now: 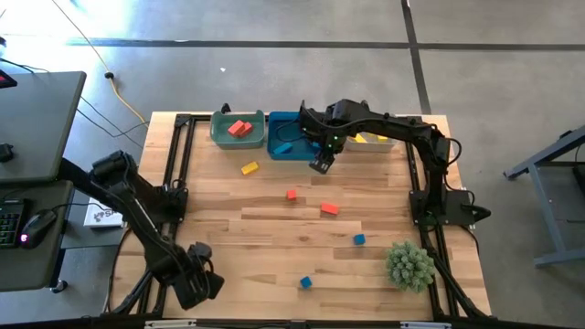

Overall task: Sort & place blocks by color
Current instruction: Put the orange block into the green bin, then put the blue block into the blue bin

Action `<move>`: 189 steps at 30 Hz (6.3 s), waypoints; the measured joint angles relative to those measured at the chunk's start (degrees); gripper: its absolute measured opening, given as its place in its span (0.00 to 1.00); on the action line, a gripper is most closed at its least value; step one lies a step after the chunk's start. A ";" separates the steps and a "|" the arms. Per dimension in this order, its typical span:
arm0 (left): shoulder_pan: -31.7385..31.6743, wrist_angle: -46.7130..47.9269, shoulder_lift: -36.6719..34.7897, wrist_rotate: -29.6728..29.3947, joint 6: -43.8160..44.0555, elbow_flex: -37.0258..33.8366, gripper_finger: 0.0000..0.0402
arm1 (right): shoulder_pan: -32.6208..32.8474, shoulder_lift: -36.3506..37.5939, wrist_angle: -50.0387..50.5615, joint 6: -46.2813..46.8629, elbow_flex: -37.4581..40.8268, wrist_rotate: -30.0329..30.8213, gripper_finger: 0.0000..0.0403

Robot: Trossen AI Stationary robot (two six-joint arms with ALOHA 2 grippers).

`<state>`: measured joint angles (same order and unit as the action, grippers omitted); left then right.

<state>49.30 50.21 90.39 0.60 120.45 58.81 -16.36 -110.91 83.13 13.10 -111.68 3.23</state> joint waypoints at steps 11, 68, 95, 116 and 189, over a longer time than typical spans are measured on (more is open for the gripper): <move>0.28 -3.07 4.96 0.70 2.37 0.00 0.45 | 0.02 0.00 0.23 1.46 0.00 -0.26 0.45; -2.62 -6.53 4.68 -9.66 -10.00 0.04 0.26 | 0.02 0.00 -0.11 1.90 0.00 -0.38 0.45; -48.45 3.73 -19.24 -21.68 -66.15 0.02 0.27 | 0.02 0.00 -5.75 -0.43 0.00 -0.37 0.45; -93.13 -5.49 -19.19 -18.86 -99.24 0.02 0.27 | -1.99 0.00 -18.57 -11.15 0.00 -0.38 0.45; -97.89 -6.30 -15.10 -2.49 -113.18 0.04 0.50 | 12.11 0.00 -7.57 9.60 0.00 -0.18 0.62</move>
<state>-48.59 43.91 75.30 -1.89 7.27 58.85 -4.25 -110.91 75.56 22.70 -111.68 3.06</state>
